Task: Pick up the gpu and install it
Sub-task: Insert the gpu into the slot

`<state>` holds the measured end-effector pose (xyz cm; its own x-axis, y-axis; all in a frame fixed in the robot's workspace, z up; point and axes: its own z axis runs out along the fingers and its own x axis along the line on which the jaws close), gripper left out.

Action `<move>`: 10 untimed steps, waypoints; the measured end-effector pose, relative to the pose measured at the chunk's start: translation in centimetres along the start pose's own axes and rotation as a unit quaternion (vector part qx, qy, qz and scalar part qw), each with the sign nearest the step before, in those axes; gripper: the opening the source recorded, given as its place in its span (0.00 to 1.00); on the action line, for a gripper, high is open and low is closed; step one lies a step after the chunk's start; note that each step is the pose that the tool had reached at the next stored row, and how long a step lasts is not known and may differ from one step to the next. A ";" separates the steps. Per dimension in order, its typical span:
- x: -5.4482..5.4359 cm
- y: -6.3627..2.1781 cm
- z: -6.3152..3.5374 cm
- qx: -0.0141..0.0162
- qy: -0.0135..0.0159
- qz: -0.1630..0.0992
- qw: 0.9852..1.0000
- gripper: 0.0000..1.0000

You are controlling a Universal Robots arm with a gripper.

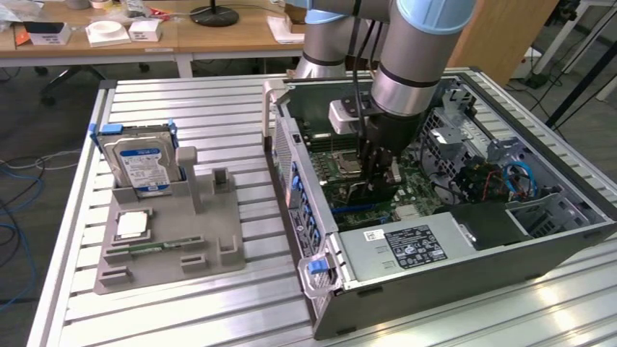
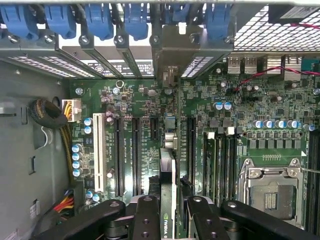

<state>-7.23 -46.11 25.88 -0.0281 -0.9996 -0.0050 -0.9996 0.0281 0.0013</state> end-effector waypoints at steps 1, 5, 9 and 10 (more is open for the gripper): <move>0.0 0.01 0.04 0.000 0.000 0.000 1.000 0.26; 0.0 0.12 0.29 0.000 0.000 0.000 1.000 0.26; 0.0 0.23 0.50 0.000 0.000 0.000 1.000 0.26; 0.0 0.25 0.56 0.000 0.000 0.000 1.000 0.26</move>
<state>-7.48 -46.12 25.32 -0.0281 -0.9996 -0.0044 -0.9996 0.0281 0.0018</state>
